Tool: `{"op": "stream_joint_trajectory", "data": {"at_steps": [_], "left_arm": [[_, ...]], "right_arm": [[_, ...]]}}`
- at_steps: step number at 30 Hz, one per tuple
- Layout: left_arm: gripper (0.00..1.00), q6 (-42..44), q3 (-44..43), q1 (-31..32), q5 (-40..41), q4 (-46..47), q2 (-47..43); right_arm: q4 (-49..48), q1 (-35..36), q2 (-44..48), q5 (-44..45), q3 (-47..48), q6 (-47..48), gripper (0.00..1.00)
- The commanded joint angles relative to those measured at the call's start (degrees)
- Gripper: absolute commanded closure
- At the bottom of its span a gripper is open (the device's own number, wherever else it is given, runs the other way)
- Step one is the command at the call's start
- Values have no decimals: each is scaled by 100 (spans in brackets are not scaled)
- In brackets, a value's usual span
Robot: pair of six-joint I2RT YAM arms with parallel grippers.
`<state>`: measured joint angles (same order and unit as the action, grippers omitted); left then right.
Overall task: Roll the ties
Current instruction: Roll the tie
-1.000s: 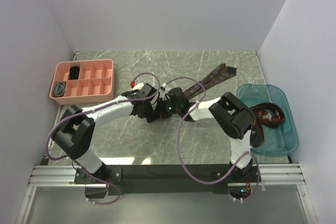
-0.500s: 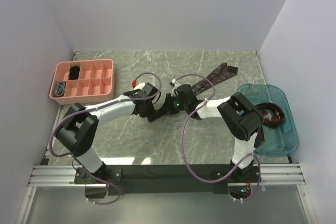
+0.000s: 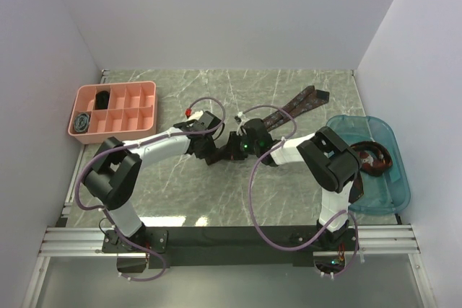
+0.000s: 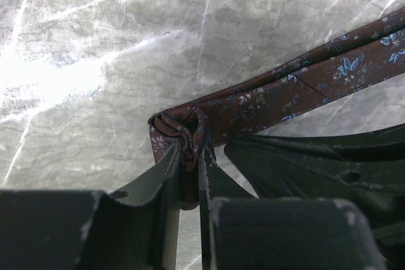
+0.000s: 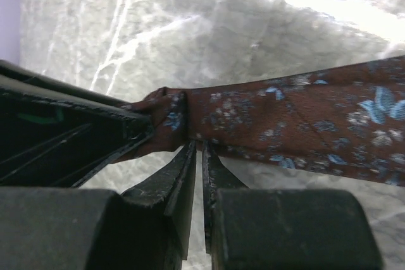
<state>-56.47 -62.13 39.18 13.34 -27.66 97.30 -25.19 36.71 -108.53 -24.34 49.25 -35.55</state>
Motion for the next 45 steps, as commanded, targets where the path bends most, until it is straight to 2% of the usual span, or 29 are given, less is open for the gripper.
{"op": "stream_joint_trajectory", "data": {"at_steps": [1, 7, 12, 17, 24, 39, 45], "left_arm": [[99, 74, -177, -7, -42, 33, -9], [99, 127, -229, -15, 1, -29, 8], [99, 224, -379, -7, -7, -82, 140], [99, 268, -432, -7, -33, -82, 202], [99, 285, -458, -16, -95, -55, 299], [99, 479, -871, -7, -130, -143, 685], [94, 488, -994, -7, -139, -108, 835]], "right_arm": [[-469, -23, 60, -272, 14, -66, 85], [-654, -23, -98, -475, 76, -163, 86], [-426, -190, 33, -89, 32, -31, 87], [-478, -463, 78, -194, 23, -75, 87], [-303, -454, 25, -36, 207, -92, 87], [-39, -472, -335, 175, 31, -734, 93], [49, -463, -379, 193, 5, -796, 94]]}}
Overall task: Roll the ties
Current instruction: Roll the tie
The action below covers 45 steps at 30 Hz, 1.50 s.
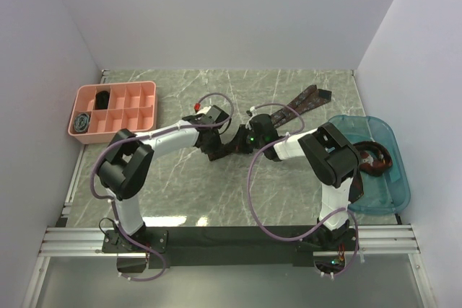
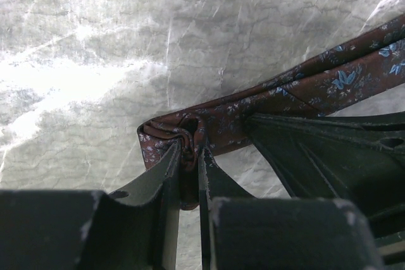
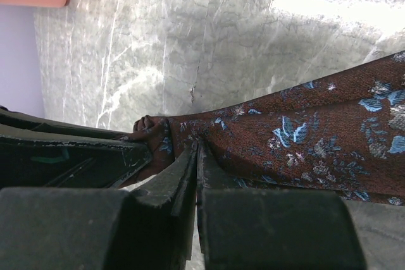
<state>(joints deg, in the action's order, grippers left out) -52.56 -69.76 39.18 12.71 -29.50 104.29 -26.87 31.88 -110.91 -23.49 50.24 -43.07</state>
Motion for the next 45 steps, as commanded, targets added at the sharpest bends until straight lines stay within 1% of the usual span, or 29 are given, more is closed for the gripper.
{"op": "stream_joint_trajectory", "data": {"at_steps": [1, 5, 6, 9, 14, 19, 21, 22, 25, 28, 30, 33, 39, 41, 42, 44, 45], "left_arm": [[93, 88, -249, -7, -76, 84, 170], [82, 52, -249, -15, -102, 181, 249], [74, 35, -240, -7, -102, 198, 258], [62, -9, -179, -7, -111, 330, 267], [50, -62, -73, -15, -84, 515, 197], [43, -150, 67, -15, -128, 734, 179], [37, -229, 164, -7, -190, 857, 136], [37, -281, 242, -7, -225, 954, 118], [36, -360, 409, -7, -251, 1112, 22], [37, -475, 568, -7, -251, 1314, -102], [40, -563, 630, -7, -243, 1438, -198], [42, -642, 761, 20, -181, 1560, -286], [36, -879, 1104, 46, -93, 1912, -515], [36, -958, 1210, 64, -76, 2044, -567], [36, -976, 1262, 72, -58, 2088, -585], [34, -1002, 1315, 81, -41, 2202, -638], [34, -1020, 1368, 90, -32, 2220, -655]], "right_arm": [[209, 20, -150, 90, -102, -44, 94], [209, 20, -176, 55, -128, -26, 94], [191, 29, -194, 46, -128, -26, 94], [174, 29, -203, 2, -155, -17, 94], [165, 46, -168, -25, -181, 44, 94], [24, 47, 78, -95, -313, 220, 94], [-150, 55, 262, -139, -400, 360, 93], [-204, 47, 324, -200, -436, 387, 92], [-458, 55, 535, -262, -585, 492, 79], [-696, 55, 676, -341, -682, 484, 70], [-836, 55, 729, -367, -743, 440, 68], [-1038, 47, 773, -359, -840, 352, 68], [-1512, 55, 817, -472, -1025, 264, 68], [-1645, 55, 817, -499, -1103, 220, 65], [-1724, 55, 817, -499, -1130, 211, 61], [-1830, 47, 817, -517, -1183, 176, 59], [-1882, 55, 808, -517, -1174, 159, 55]]}}
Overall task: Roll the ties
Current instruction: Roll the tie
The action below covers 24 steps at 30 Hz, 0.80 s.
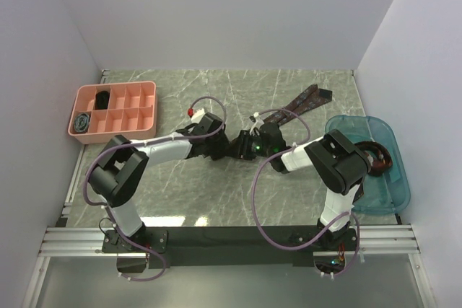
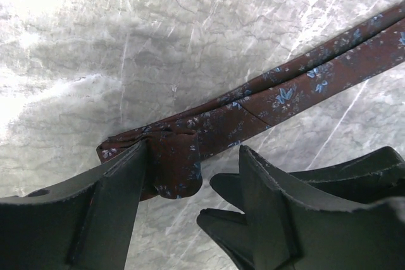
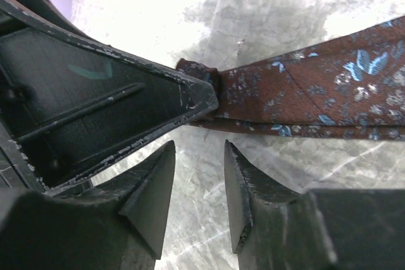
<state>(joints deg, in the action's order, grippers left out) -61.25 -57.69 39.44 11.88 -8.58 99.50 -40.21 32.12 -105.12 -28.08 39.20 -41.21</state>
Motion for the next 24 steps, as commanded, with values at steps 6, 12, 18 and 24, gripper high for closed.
{"op": "stream_joint_trajectory", "data": {"at_steps": [6, 12, 18, 24], "left_arm": [[29, -247, 381, 73, 86, 418, -344], [20, -255, 496, 73, 60, 611, -467], [16, -291, 566, 73, 16, 708, -511], [17, -343, 592, 72, -80, 823, -458]], "right_arm": [[-795, 171, 220, 188, -158, -80, 51], [-892, 321, 229, 505, -115, 17, 50], [-1339, 383, 220, 907, -281, -124, 50], [-1473, 427, 229, 1252, -299, -256, 50]]}}
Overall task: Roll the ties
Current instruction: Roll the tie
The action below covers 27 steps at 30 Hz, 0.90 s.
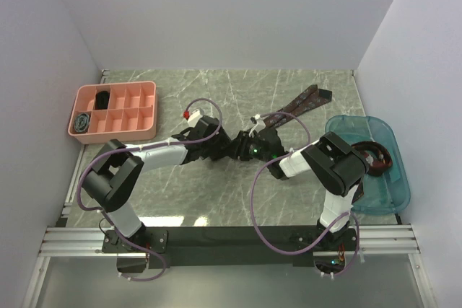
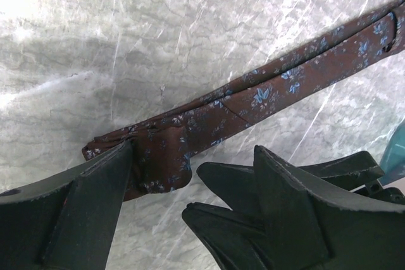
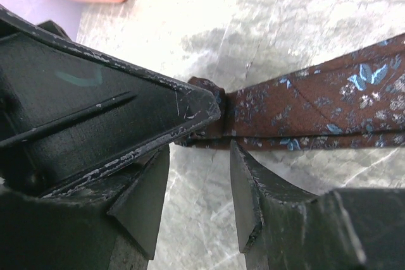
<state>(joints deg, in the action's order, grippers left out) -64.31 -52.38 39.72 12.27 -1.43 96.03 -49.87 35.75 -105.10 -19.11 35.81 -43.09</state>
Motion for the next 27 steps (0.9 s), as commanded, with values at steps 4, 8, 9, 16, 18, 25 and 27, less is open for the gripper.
{"op": "stream_joint_trajectory", "data": {"at_steps": [4, 8, 9, 16, 18, 25, 27], "left_arm": [[21, -90, 96, 44, -172, 99, -76], [26, -108, 132, 44, -173, 257, -76], [27, -116, 132, 44, -181, 266, -84], [37, -90, 44, 44, 3, -59, -58], [40, -73, -18, 44, 73, -146, 12], [49, -20, -194, 44, 65, -393, 232], [50, 6, -211, 53, 47, -384, 285]], "right_arm": [[-734, 82, 42, 233, 136, -208, 51], [-884, 82, -133, 110, 171, -358, 53], [-911, 82, -151, 101, 154, -367, 53], [-156, 64, 357, 478, -249, -60, 58], [81, -15, 542, 575, -390, 11, 58], [803, -305, 1299, 681, -646, 380, 59], [995, -472, 1360, 567, -585, 424, 62]]}}
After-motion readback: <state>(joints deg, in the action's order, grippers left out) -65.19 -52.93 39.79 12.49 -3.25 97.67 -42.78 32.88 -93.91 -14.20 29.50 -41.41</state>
